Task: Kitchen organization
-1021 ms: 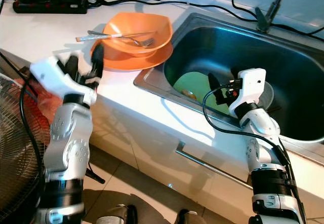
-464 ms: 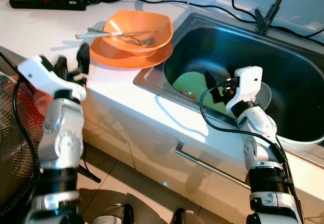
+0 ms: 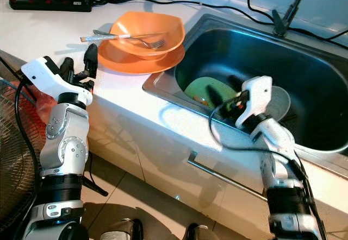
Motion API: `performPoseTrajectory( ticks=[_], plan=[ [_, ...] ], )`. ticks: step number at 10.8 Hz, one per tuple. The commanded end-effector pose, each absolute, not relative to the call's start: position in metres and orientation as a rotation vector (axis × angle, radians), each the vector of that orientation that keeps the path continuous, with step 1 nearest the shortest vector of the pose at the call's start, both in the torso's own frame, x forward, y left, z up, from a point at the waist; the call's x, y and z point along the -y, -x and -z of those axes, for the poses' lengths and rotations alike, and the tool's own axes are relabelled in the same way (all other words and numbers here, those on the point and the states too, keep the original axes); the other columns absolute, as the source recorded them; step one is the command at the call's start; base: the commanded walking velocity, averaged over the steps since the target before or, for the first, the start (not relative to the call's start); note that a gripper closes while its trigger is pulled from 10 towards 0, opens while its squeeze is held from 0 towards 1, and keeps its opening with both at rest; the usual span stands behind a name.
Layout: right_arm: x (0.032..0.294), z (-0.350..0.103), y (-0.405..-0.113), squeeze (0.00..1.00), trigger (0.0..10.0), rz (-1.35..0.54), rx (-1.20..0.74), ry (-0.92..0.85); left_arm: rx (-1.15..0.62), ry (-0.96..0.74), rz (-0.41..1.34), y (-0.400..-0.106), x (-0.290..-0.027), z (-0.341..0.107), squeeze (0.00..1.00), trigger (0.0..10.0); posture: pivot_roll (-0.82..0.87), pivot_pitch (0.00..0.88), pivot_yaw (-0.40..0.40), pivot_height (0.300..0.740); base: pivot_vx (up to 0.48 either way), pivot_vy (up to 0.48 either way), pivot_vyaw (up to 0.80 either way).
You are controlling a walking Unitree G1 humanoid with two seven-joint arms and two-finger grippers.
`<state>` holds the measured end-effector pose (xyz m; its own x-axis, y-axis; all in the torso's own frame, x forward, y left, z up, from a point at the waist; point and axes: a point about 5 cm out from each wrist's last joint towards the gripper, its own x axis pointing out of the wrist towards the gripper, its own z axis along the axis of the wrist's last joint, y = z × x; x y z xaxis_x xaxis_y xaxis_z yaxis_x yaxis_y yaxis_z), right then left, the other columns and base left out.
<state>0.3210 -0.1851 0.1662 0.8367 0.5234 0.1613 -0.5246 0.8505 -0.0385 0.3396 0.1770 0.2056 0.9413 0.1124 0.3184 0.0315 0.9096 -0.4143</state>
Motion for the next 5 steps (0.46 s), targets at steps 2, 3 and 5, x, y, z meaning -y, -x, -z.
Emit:
performPoseTrajectory(
  ticks=[2, 3, 5],
  plan=[
    [0.1866, -0.1677, -0.3159, 0.0, 10.0, -0.593, 0.167, -0.005, 0.364, 0.422, 0.001, -0.3428, -0.17, -0.2128, 0.0, 10.0, 0.07, 0.114, -0.039, 0.74, 0.0, 0.0, 0.0],
    [0.1857, -0.1686, -0.3137, 0.0, 10.0, -0.615, 0.169, -0.009, 0.367, 0.423, 0.012, -0.344, -0.1683, -0.2143, 0.0, 10.0, 0.07, 0.11, -0.038, 0.74, 0.0, 0.0, 0.0],
    [0.1819, -0.1677, -0.3105, 0.0, 10.0, -0.655, 0.165, -0.021, 0.369, 0.416, 0.035, -0.35, -0.165, -0.2176, 0.0, 10.0, 0.07, 0.11, -0.037, 0.74, 0.0, 0.0, 0.0]
  ],
)
